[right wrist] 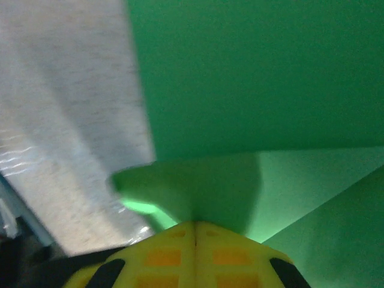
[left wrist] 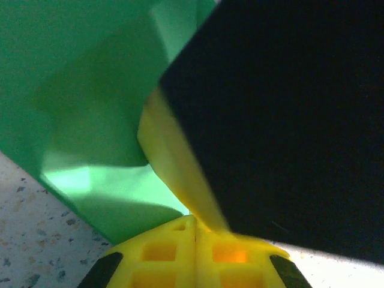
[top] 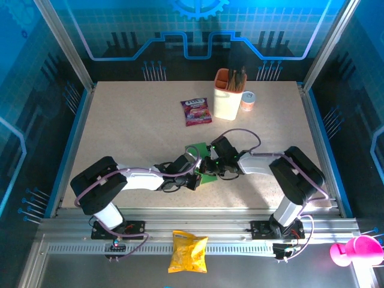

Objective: Fold a paper plane with a square sheet of paper (pick it up from the middle)
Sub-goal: Fold the triangle a second time at the center of the table.

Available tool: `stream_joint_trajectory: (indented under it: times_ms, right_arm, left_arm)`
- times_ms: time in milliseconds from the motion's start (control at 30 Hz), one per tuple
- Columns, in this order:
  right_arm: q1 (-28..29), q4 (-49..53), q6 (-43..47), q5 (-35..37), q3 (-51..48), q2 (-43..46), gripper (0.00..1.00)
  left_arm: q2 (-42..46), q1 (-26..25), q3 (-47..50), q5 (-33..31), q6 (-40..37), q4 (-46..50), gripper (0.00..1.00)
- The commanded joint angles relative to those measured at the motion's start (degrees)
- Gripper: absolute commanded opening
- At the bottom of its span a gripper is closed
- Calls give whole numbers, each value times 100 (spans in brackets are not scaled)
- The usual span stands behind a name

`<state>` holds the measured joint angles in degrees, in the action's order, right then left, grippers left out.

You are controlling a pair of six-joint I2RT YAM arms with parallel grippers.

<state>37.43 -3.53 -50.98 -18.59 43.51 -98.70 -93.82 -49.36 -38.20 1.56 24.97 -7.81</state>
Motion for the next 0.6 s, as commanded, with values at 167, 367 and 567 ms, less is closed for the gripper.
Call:
stream_joint_trajectory:
  times_ms: [167, 367, 567]
  right_arm:
    - [-238, -289, -403, 232, -194, -406, 0]
    - [-324, -322, -481, 294, -404, -326, 0]
    - [-316, -415, -559, 265, -466, -326, 0]
  left_arm:
    - [-141, -19, 224, 169, -18, 759, 0]
    - [312, -110, 762, 313, 315, 781, 0]
    - [808, -196, 1284, 446, 774, 762, 0]
